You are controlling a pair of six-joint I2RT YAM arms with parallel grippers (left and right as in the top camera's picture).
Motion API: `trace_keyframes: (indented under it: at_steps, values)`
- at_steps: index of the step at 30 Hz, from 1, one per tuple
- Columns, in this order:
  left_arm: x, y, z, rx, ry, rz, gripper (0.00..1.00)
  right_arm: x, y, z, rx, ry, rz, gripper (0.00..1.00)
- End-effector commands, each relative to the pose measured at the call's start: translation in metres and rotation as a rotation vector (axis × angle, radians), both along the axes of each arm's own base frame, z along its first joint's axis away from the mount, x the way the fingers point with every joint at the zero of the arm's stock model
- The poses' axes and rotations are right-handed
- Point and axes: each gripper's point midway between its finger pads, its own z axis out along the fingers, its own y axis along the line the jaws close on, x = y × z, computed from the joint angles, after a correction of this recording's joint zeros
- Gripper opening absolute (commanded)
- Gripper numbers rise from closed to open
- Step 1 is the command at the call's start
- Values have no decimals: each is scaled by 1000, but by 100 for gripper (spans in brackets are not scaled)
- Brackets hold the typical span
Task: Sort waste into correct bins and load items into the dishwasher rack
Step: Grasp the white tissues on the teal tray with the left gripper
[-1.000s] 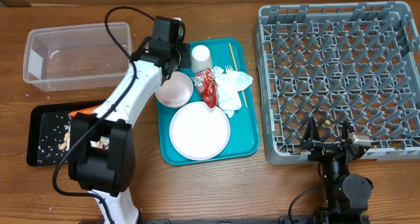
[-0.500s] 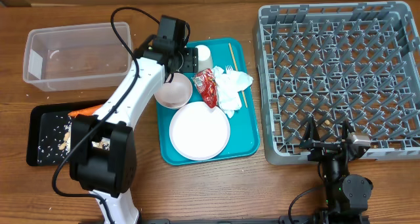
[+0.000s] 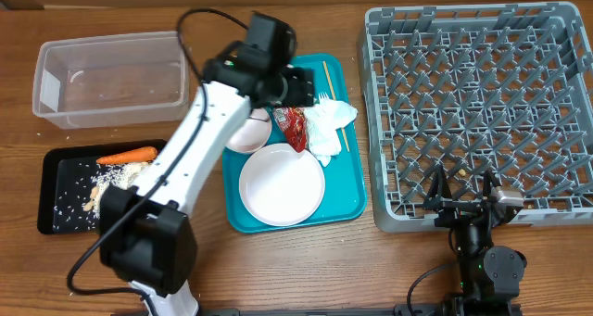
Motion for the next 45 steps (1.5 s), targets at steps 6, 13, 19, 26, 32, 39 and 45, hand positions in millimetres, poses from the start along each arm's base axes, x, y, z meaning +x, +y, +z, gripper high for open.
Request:
trace_keyframes:
  at_steps: [6,13,19,26,32,39,45]
  values:
    - [-13,-47,-71,57,123,50,83,0,1,-2,-1,-3,3,100]
    - [-9,-59,-114,90,142,8,79,0,1,-2,-1,-3,3,100]
    - [-4,-49,-132,167,130,22,74,0,1,-2,-1,-3,3,100]
    - [-3,-42,-133,228,106,12,72,0,1,-2,-1,-3,3,100]
    - [-7,-49,-134,231,102,-10,64,0,1,-2,-1,-3,3,100]
    - [-13,-54,-136,235,104,-27,56,0,1,-2,-1,-3,3,100]
    - [-13,-52,-140,254,103,-21,59,0,1,-2,-1,-3,3,100]
